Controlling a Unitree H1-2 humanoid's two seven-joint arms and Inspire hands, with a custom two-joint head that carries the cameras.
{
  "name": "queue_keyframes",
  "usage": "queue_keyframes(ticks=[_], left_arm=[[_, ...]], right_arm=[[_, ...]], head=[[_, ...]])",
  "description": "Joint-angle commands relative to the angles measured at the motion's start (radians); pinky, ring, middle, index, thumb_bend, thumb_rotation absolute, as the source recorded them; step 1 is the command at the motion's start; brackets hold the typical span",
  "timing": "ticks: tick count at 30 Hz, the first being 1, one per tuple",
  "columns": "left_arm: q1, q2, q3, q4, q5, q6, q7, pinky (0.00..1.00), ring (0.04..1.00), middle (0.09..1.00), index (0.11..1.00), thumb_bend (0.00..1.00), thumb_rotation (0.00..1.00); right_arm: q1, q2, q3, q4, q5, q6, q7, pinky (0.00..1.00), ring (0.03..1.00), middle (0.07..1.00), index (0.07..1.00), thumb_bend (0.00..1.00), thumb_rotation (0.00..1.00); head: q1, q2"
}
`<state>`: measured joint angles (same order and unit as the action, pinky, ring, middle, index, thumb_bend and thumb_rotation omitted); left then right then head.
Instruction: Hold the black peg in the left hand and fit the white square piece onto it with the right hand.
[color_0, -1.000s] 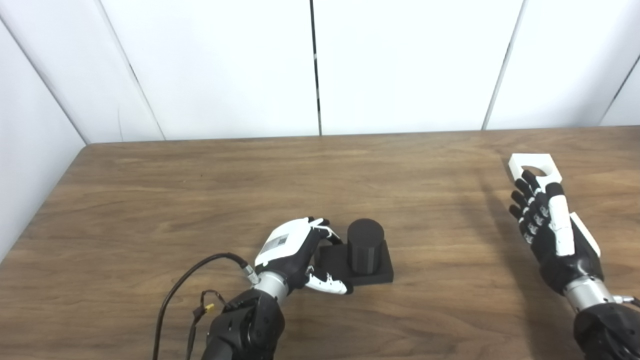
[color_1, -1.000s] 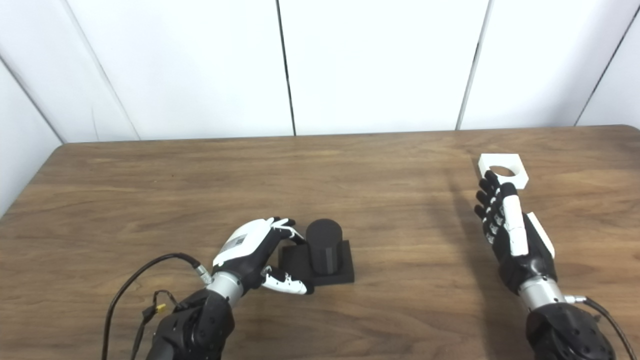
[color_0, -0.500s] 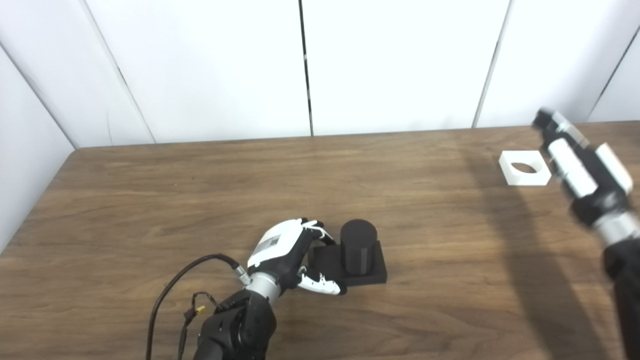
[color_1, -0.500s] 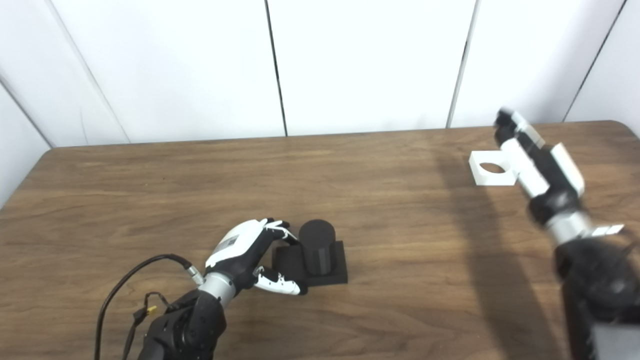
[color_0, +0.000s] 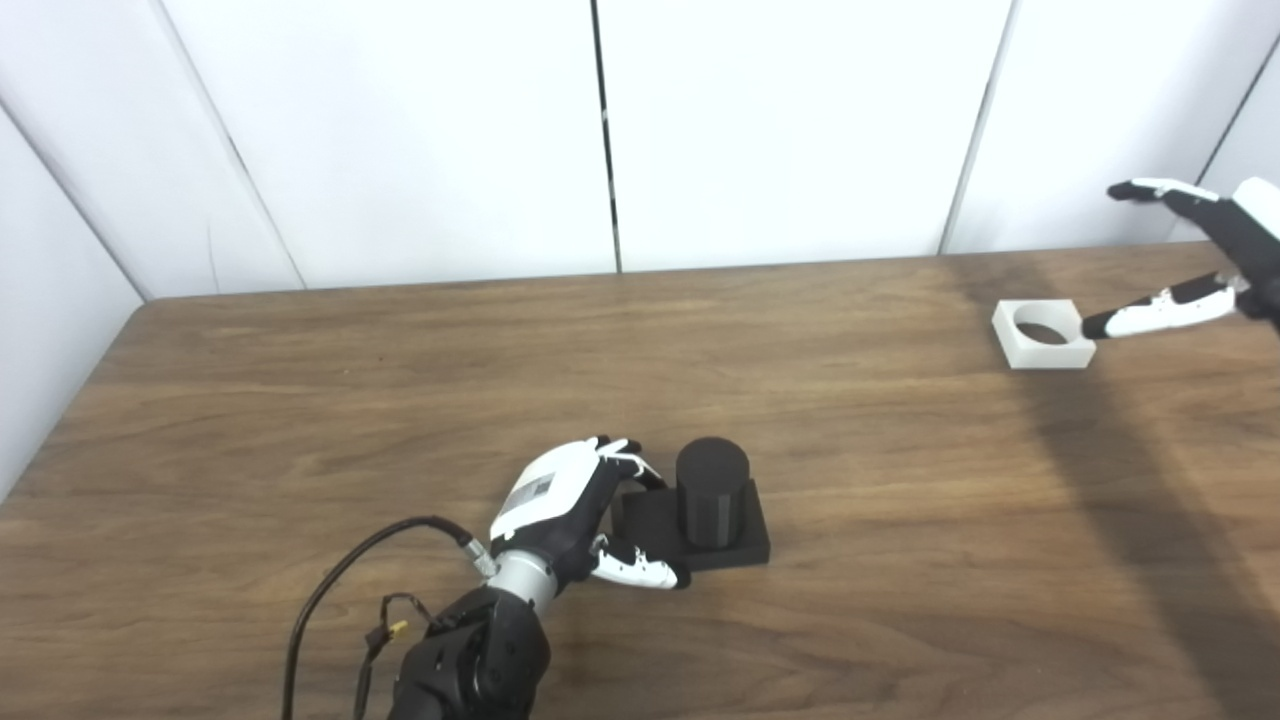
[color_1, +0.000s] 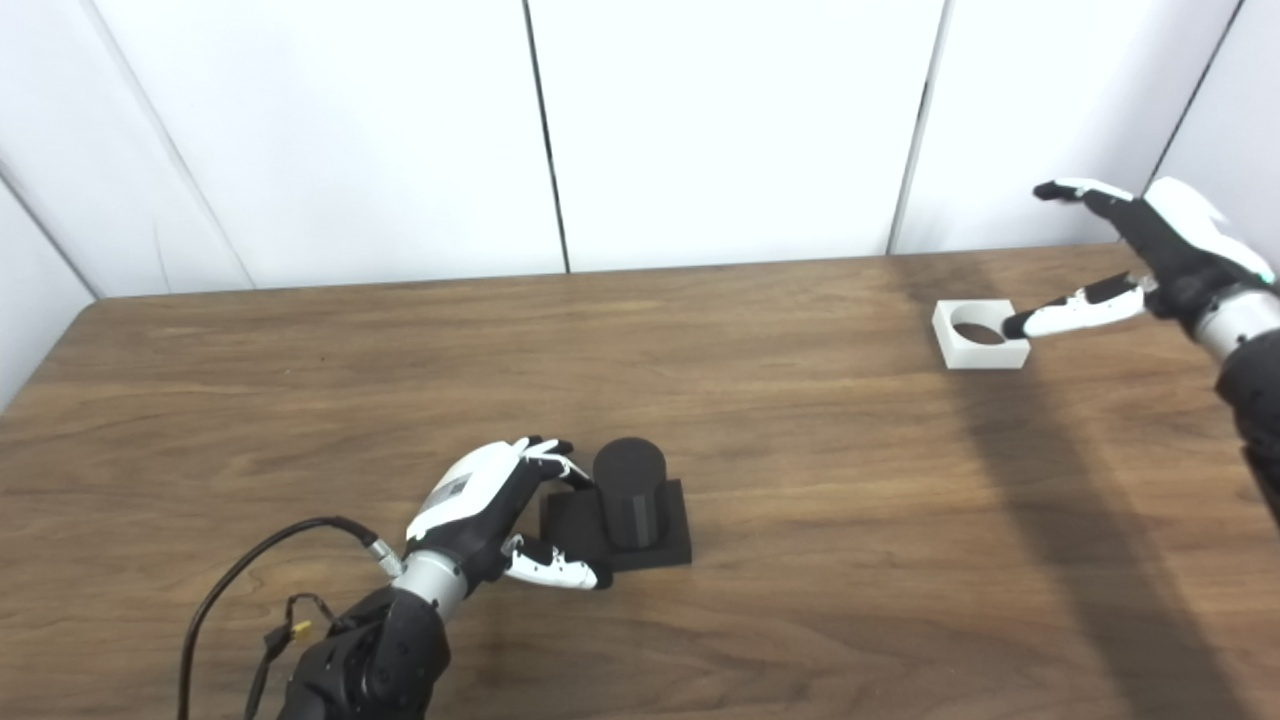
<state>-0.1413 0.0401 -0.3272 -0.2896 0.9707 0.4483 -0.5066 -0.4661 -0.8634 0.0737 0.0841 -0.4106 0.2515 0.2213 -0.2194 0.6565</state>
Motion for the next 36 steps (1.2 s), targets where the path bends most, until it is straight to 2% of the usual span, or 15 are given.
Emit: queue_keyframes(ticks=[1, 5, 7, 11, 16, 24, 31, 36], left_arm=[[0.037, 0.034, -0.012, 0.064, 0.011, 0.019, -0.014, 1.0, 1.0, 0.929, 0.487, 0.52, 0.06], [0.041, 0.047, -0.014, 0.069, -0.006, 0.017, 0.008, 1.0, 1.0, 0.93, 0.486, 0.52, 0.06], [0.041, 0.056, -0.016, 0.072, -0.018, 0.017, 0.018, 1.0, 1.0, 0.93, 0.486, 0.52, 0.06], [0.044, 0.076, -0.022, 0.067, -0.042, 0.009, 0.034, 1.0, 1.0, 0.924, 0.486, 0.52, 0.06], [0.037, 0.095, -0.033, 0.06, -0.054, 0.016, 0.036, 1.0, 1.0, 0.919, 0.486, 0.52, 0.06], [0.034, 0.11, -0.029, 0.061, -0.079, 0.017, 0.042, 1.0, 1.0, 0.918, 0.485, 0.52, 0.06], [0.034, 0.128, -0.024, 0.066, -0.097, 0.018, 0.049, 1.0, 1.0, 0.914, 0.485, 0.52, 0.06], [0.03, 0.145, -0.026, 0.081, -0.109, 0.017, 0.055, 1.0, 1.0, 0.917, 0.485, 0.52, 0.06]], right_arm=[[-0.068, -0.036, 0.016, 0.012, -0.052, -0.022, 0.014, 1.0, 1.0, 0.993, 0.876, 1.0, 0.19], [-0.131, -0.052, 0.082, 0.047, -0.13, 0.028, 0.106, 1.0, 1.0, 1.0, 0.915, 1.0, 0.22], [-0.165, -0.054, 0.111, 0.068, -0.157, 0.027, 0.15, 1.0, 1.0, 1.0, 0.931, 1.0, 0.22], [-0.223, -0.046, 0.146, 0.109, -0.191, 0.021, 0.204, 1.0, 1.0, 1.0, 0.942, 1.0, 0.22], [-0.28, -0.022, 0.181, 0.138, -0.237, 0.051, 0.266, 1.0, 1.0, 1.0, 0.93, 1.0, 0.22], [-0.312, 0.008, 0.217, 0.173, -0.28, 0.039, 0.287, 1.0, 1.0, 1.0, 0.928, 1.0, 0.23], [-0.334, 0.045, 0.238, 0.234, -0.316, 0.053, 0.295, 1.0, 1.0, 1.0, 0.926, 1.0, 0.24], [-0.354, 0.063, 0.256, 0.291, -0.335, 0.04, 0.292, 1.0, 1.0, 0.992, 0.918, 1.0, 0.28]], head=[[-0.017, -0.002], [-0.081, -0.015], [-0.093, -0.017], [-0.121, -0.009], [-0.157, -0.011], [-0.195, -0.022], [-0.286, -0.063], [-0.298, -0.065]])
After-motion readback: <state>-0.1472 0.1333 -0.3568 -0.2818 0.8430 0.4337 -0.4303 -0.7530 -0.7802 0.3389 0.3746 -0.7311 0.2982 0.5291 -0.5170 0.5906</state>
